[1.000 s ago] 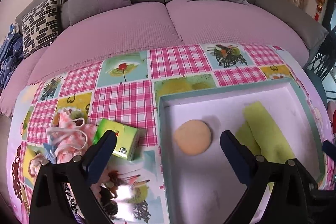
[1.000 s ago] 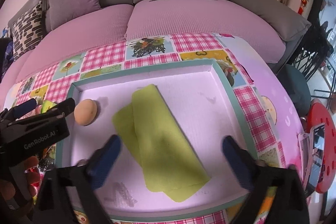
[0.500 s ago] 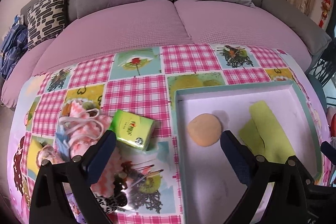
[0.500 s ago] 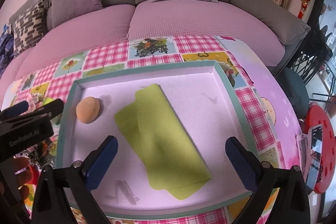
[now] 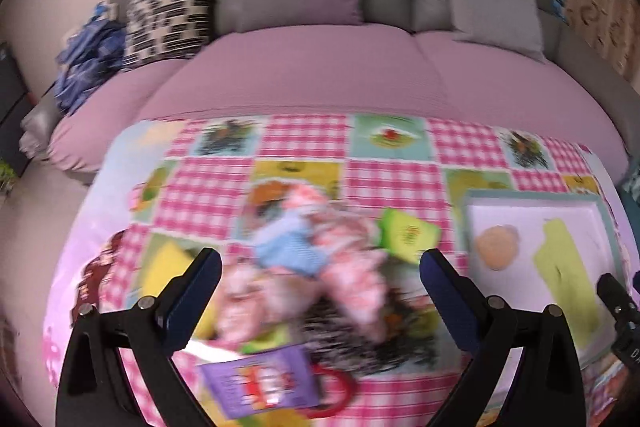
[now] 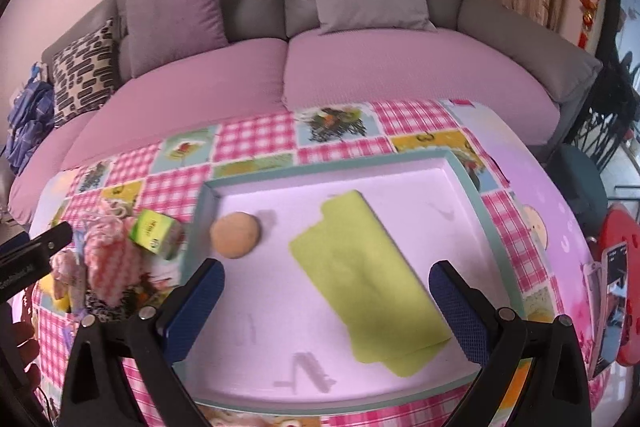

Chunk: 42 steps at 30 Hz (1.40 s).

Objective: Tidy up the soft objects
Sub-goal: 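Move both tools back from the tray toward the pile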

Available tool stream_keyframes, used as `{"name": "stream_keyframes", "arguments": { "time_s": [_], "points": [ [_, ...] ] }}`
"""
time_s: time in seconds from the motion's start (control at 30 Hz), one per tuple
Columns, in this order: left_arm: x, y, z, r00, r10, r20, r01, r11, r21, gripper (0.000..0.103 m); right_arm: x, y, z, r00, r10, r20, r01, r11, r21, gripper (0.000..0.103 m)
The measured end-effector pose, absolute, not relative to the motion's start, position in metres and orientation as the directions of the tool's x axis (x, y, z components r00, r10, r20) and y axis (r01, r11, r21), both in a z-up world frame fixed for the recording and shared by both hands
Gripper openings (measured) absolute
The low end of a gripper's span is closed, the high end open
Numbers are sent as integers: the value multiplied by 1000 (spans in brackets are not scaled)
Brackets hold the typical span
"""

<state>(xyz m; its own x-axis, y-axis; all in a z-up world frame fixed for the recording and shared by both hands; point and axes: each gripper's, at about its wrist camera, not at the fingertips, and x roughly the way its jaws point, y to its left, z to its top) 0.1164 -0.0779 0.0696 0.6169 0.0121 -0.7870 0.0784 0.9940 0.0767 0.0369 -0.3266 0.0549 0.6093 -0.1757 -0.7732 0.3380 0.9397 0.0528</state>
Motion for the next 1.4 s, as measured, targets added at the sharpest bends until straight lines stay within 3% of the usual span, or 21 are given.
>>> {"name": "stream_keyframes", "arguments": {
  "time_s": [0.17, 0.3, 0.63, 1.03, 1.4],
  "points": [
    [106, -31, 85, 656, 6, -755, -6, 1000, 3, 99, 42, -296, 69, 661, -91, -745, 260, 959, 114, 103],
    [95, -6, 82, 652, 67, -755, -47, 998, 48, 99, 49, -266, 67, 663, -26, -748, 202, 968, 145, 103],
    [81, 28, 51, 576, 46, -816, -53, 998, 19, 99, 53, -195, 39, 591, 84, -802, 42, 990, 135, 103],
    [57, 41, 4, 440, -60, -896, 20, 998, -57, 99, 44, -147, 3, 496, 92, -864, -59, 996, 73, 103],
    [62, 63, -4, 415, -19, -910, -24, 999, -32, 99, 49, -105, -30, 420, 125, -899, -177, 983, 54, 103]
  ]
}}
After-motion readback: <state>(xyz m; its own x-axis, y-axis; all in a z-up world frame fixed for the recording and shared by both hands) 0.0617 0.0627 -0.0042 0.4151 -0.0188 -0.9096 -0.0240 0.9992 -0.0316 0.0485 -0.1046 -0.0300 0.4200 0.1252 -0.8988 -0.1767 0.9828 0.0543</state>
